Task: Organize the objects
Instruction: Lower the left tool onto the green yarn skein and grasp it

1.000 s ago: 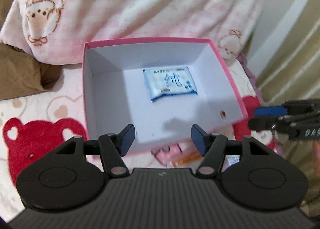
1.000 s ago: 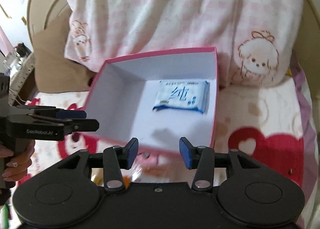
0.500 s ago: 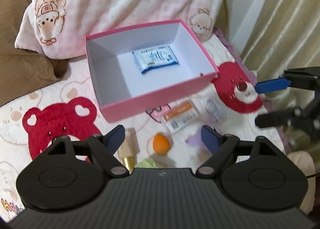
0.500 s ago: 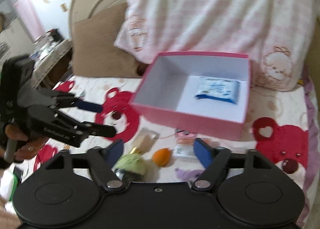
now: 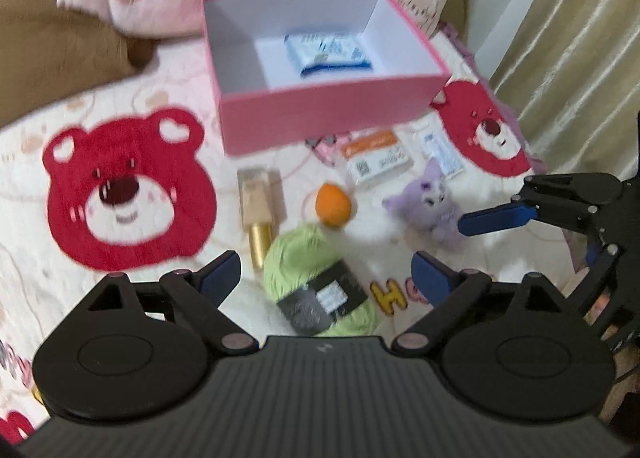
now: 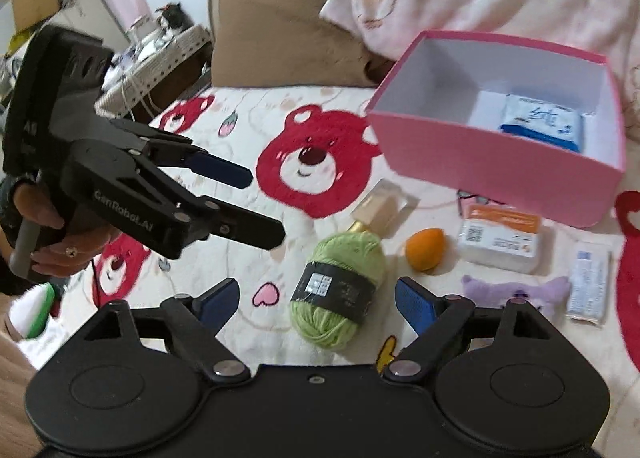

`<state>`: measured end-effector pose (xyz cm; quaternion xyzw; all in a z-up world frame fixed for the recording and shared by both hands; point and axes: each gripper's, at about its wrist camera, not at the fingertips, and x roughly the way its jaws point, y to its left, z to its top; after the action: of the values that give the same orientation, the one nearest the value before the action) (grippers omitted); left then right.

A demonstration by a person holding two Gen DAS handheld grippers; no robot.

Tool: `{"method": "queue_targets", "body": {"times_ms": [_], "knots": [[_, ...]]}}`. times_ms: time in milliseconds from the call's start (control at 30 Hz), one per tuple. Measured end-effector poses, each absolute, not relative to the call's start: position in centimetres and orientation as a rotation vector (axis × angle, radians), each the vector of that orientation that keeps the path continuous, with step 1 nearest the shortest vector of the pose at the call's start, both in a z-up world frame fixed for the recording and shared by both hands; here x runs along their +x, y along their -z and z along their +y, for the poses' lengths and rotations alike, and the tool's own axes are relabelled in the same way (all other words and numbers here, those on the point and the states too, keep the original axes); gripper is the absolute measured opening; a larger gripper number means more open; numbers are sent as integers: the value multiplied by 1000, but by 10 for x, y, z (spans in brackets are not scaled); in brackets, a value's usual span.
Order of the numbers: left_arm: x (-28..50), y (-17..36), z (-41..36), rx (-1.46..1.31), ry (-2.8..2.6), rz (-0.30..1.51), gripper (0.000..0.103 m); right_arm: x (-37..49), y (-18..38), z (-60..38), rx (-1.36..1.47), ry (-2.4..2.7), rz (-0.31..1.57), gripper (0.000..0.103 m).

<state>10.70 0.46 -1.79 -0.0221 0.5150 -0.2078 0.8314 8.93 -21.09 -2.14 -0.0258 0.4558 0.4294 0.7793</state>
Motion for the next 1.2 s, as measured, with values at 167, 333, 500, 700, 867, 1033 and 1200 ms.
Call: {"method": "queue_targets", "body": {"times_ms": [167, 333, 500, 700, 867, 1033, 1200], "knots": [[109, 48, 8, -90, 422, 1116, 93, 83, 52, -182, -120, -941, 1002, 88], [110, 74, 14, -190, 398, 1114, 93, 77, 77, -170, -174, -899, 961, 88], [108, 103, 19, -290, 367, 1128, 93, 74, 99, -170, -124, -899, 972, 88], [95, 134, 28, -445, 322, 1142, 91, 75, 128, -166, -119, -885, 979, 87], [89, 146, 25, -474, 319, 1121, 79, 86, 144, -166, -86, -870, 1015, 87], [86, 150, 22, -506, 361, 1121, 58, 80, 145, -167, -95, -904, 1009, 61], [77, 134, 16, -498, 388, 1085, 58, 70, 130, -169, -118, -892, 955, 58]]}}
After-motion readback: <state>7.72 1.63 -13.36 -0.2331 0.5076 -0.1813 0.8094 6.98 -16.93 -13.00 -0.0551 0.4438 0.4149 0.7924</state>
